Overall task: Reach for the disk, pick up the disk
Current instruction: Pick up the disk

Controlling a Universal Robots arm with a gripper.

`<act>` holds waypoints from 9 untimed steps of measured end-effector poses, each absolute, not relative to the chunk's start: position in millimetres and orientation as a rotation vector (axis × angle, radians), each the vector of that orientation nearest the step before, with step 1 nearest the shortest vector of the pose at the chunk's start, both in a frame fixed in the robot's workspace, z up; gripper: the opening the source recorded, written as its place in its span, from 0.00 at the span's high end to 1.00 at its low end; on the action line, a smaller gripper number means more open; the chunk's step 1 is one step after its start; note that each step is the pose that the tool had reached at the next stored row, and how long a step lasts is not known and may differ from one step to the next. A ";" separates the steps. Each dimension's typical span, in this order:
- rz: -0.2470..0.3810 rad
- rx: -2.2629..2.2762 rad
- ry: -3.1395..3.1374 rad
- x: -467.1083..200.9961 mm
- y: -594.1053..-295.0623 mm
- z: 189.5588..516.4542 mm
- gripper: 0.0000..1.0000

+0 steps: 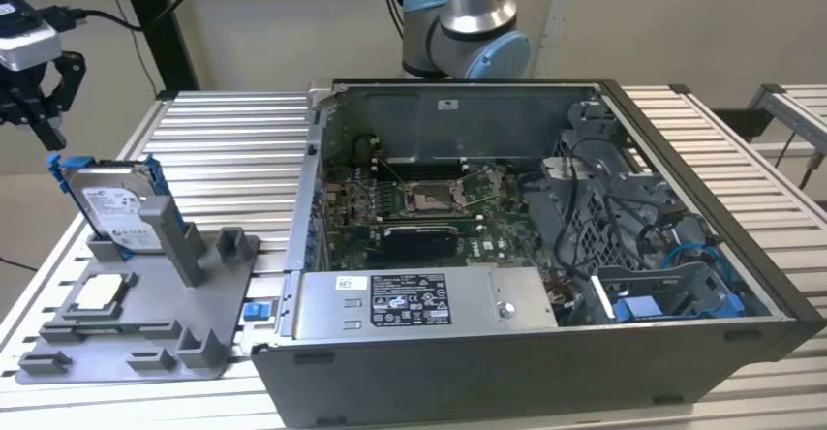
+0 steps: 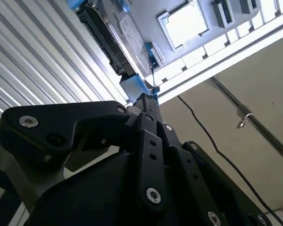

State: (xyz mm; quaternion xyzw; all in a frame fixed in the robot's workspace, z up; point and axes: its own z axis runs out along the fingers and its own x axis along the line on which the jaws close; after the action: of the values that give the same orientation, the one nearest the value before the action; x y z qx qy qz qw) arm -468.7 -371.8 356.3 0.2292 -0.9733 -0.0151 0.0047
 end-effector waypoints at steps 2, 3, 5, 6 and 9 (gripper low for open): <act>-0.046 0.769 -3.036 -468.7 -371.8 356.4 1.00; -0.046 0.795 -3.029 -468.7 -371.8 356.4 1.00; -0.046 0.849 -3.013 -468.7 -371.8 356.4 1.00; -0.045 0.874 -3.006 -468.7 -371.8 356.4 1.00; -0.045 0.952 -2.982 -468.7 -371.8 356.4 1.00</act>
State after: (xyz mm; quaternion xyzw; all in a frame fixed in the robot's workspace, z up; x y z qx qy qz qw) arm -468.7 -371.8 356.4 0.3040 -0.9525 -0.0143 0.0053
